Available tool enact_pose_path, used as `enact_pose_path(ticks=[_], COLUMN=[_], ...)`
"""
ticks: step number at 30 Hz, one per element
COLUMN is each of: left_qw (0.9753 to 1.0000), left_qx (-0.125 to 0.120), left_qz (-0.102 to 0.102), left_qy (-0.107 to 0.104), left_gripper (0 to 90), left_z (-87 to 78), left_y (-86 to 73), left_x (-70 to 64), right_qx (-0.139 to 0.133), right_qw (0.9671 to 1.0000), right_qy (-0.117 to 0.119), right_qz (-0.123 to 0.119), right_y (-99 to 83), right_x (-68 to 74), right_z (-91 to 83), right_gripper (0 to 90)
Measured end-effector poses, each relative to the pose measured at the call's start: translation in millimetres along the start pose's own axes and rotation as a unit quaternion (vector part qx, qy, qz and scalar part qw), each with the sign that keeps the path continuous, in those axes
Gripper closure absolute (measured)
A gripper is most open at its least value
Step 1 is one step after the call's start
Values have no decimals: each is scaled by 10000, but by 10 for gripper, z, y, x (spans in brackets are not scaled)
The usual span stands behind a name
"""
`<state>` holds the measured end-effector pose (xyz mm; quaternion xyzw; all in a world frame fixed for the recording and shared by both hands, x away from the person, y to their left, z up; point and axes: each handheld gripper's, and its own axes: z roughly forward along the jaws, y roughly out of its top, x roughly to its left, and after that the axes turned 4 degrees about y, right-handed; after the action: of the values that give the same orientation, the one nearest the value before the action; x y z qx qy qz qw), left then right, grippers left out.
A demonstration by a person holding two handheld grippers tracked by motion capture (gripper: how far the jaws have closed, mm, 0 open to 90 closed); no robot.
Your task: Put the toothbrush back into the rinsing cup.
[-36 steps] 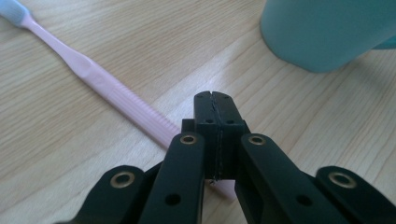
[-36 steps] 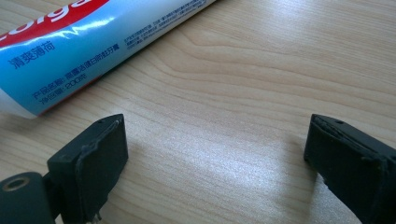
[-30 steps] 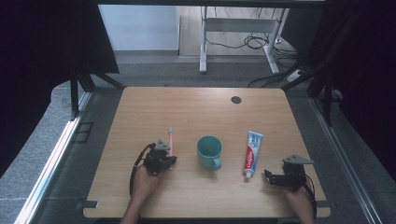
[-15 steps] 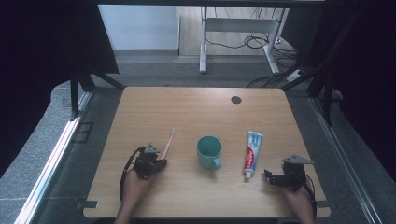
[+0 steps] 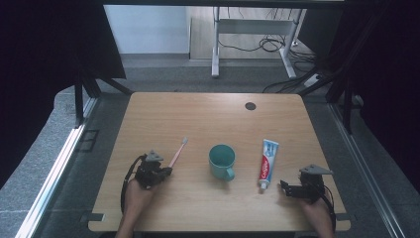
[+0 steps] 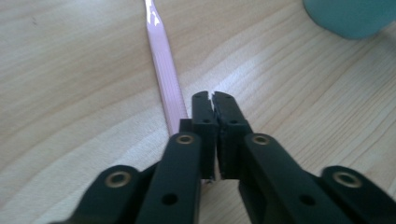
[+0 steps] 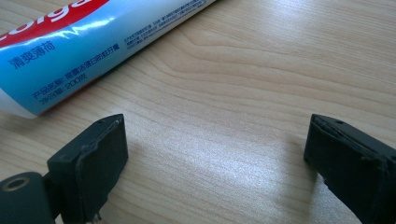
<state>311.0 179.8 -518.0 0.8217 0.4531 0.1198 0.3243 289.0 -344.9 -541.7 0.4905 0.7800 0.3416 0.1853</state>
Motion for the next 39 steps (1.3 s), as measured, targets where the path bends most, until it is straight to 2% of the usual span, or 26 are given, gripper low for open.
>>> enact_pose_path(ticks=[2,4,5,6,9,10,12,14,17,18,20,21,23,24,25,26,27,29,30,32,33,39], left_qw=[9999,9997,9993,9993,9976,9976,9958,9953,9932,9911,9895,9895,9861,9861,9838,9827,9827,9797,9797,9766,9766,9696], left_qx=[81,197,343,343,644,644,865,921,1127,1294,1416,1416,1631,1631,1763,1820,1820,1976,1976,2116,2116,2411], left_qz=[7,-9,-52,-52,-79,-79,-113,-112,-115,-124,-84,-84,-80,-80,-67,-72,-72,-64,-64,-95,-95,-73], left_qy=[62,130,164,164,234,234,269,273,273,275,289,289,307,307,328,334,334,342,342,363,363,410], left_gripper=[779,753,698,677,633,623,607,587,556,543,535,531,527,527,526,526,526,526,527,532,533,535], left_z=[-10,-11,-3,-3,13,13,31,39,72,102,127,127,178,178,210,223,223,254,254,287,287,367], left_y=[27,58,90,90,154,154,215,237,306,355,397,397,469,469,513,536,536,605,605,683,683,819], left_x=[17,42,73,73,126,126,157,161,162,161,166,166,171,171,172,170,170,170,170,170,170,173], right_qx=[0,0,-1,0,-1,-1,1,0,0,0,1,1,0,0,-3,3,3,3,3,3,3,2], right_qw=[10000,10000,10000,10000,10000,10000,10000,10000,10000,10000,10000,10000,10000,10000,10000,10000,10000,10000,10000,10000,10000,10000], right_qy=[1,0,0,0,0,0,0,0,1,1,0,0,-2,-2,0,0,0,2,2,3,3,4], right_qz=[-1,-1,0,-1,-1,-1,-1,-1,0,1,0,0,-5,-5,0,-1,-1,-1,-1,0,0,0], right_y=[0,0,0,0,0,0,0,0,0,0,0,0,0,0,0,0,0,0,0,0,0,0], right_x=[0,0,0,0,0,0,0,0,0,0,0,0,-1,-1,-1,-1,-1,-2,-2,-2,-2,-2], right_z=[0,0,0,0,0,0,0,0,0,0,0,0,0,0,1,0,0,0,0,-1,-1,0], right_gripper=[56,56,56,56,56,56,56,56,56,56,56,56,56,56,56,56,56,56,56,56,56,56])
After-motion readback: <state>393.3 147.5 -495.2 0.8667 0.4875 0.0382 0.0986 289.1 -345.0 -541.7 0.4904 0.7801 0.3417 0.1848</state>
